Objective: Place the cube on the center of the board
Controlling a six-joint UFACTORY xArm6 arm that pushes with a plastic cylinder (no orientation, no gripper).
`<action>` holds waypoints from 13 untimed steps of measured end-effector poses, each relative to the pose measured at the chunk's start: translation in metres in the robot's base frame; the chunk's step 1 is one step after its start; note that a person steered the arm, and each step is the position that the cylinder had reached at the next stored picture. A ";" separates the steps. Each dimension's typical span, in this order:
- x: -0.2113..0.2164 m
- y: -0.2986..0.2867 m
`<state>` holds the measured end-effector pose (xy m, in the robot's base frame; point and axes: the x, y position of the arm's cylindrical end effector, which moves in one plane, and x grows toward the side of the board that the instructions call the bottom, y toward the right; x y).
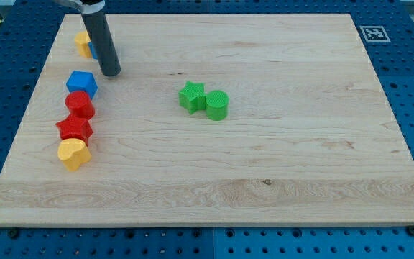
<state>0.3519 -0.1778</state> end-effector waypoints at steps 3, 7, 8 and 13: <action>-0.001 -0.008; 0.026 -0.089; 0.032 -0.090; 0.049 -0.027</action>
<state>0.4006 -0.2052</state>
